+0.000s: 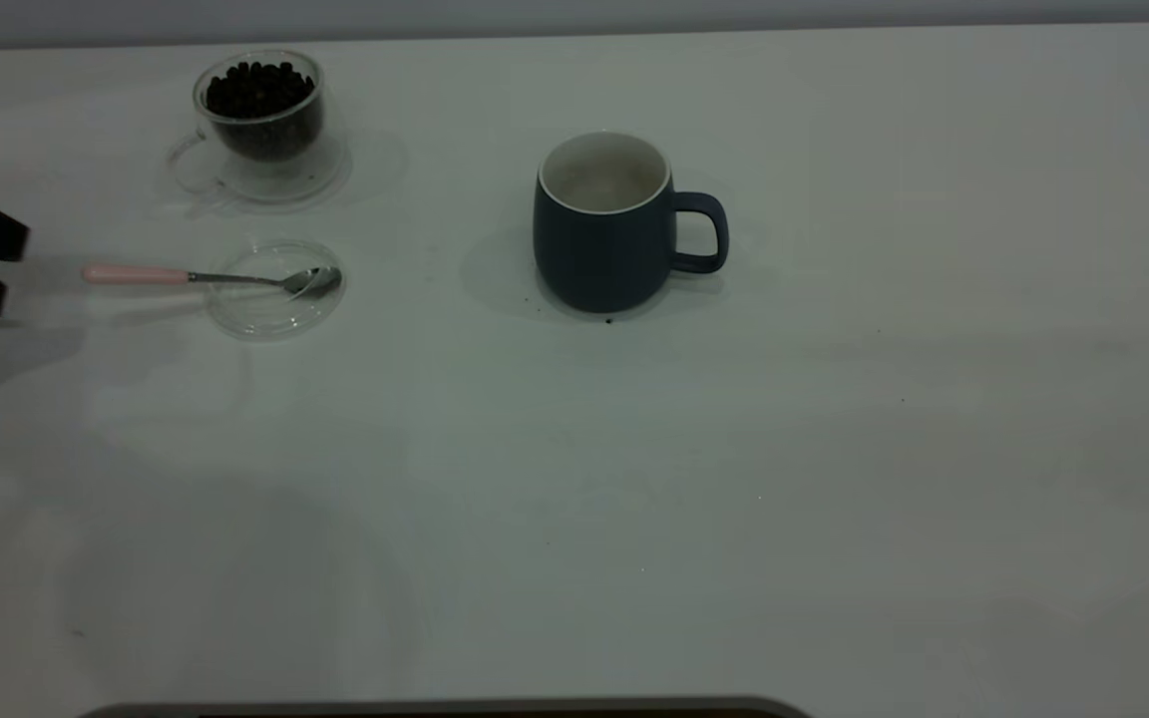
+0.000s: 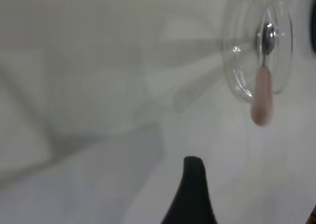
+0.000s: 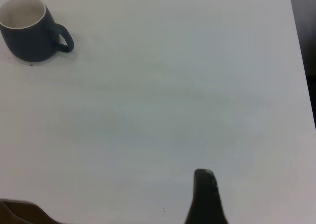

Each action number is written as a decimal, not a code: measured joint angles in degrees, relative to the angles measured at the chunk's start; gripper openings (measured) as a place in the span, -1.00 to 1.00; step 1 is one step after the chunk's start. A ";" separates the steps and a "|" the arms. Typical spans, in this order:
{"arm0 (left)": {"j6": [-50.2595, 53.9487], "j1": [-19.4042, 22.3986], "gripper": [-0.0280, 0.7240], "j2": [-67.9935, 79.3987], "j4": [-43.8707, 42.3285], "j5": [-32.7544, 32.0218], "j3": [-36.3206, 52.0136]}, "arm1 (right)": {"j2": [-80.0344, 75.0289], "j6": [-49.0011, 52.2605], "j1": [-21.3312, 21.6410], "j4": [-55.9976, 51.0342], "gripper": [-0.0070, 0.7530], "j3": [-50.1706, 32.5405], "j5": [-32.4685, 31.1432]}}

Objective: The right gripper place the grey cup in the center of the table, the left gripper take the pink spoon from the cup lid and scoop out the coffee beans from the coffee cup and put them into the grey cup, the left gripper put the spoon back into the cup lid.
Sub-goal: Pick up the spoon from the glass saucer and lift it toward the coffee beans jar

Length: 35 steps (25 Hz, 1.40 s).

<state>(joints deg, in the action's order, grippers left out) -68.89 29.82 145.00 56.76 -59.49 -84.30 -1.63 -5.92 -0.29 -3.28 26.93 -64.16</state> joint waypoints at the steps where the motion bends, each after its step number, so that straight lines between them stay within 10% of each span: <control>1: -0.01 -0.65 0.98 1.05 0.41 -0.09 -0.86 | 0.00 0.00 0.00 0.00 0.57 0.00 0.00; 20: 2.91 -8.21 0.87 7.39 5.97 -1.85 -5.88 | 0.00 0.00 0.00 0.00 0.57 0.00 0.00; 35: 4.53 -8.25 -0.24 7.39 6.66 -1.85 -5.88 | 0.00 0.00 0.00 0.00 0.57 0.00 0.00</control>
<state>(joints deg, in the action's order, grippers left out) -64.36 21.57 152.39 63.42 -61.34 -90.17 -1.63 -5.92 -0.29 -3.28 26.93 -64.16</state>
